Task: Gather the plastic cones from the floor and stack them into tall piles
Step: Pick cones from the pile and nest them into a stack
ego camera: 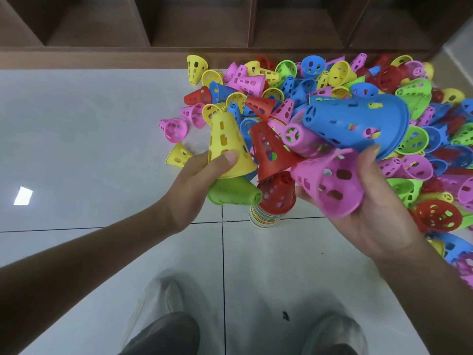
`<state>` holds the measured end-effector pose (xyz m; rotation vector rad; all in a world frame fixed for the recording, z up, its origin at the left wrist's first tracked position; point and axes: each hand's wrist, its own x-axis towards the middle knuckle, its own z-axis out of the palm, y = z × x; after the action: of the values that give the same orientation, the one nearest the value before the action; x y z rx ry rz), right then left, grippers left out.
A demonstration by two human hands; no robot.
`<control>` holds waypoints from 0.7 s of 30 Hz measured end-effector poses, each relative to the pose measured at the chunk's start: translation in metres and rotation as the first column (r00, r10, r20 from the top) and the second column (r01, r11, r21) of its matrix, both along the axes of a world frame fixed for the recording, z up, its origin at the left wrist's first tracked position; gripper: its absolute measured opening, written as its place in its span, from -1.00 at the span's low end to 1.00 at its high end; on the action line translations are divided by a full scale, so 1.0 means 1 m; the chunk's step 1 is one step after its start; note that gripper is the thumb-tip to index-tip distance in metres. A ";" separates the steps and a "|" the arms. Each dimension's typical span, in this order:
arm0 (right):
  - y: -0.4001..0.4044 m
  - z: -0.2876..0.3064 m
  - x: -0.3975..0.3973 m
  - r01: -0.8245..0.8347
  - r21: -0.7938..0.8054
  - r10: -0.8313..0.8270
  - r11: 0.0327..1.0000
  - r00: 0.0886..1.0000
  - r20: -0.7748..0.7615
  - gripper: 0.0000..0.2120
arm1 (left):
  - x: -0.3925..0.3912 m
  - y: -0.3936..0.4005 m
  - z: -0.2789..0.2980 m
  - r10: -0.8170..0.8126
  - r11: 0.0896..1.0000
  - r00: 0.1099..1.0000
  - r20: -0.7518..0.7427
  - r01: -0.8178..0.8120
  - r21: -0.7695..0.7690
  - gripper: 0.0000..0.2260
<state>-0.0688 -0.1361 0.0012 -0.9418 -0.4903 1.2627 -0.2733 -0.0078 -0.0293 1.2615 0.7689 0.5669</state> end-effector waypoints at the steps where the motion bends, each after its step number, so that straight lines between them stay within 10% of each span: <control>1: -0.002 -0.001 0.000 -0.002 -0.007 0.002 1.000 1.000 0.013 -0.44 | -0.001 0.000 -0.002 -0.003 1.000 1.000 -0.008 0.003 0.022 -0.63; 21: -0.031 -0.006 0.029 -0.052 -0.150 0.086 0.987 0.970 0.229 -0.24 | -0.002 -0.004 -0.005 -0.081 0.954 0.984 -0.156 0.122 0.272 -0.53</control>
<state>-0.0400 -0.1668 -0.0043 -1.2136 -0.6283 1.2675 -0.2754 -0.0116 -0.0338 1.6100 0.7551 0.5177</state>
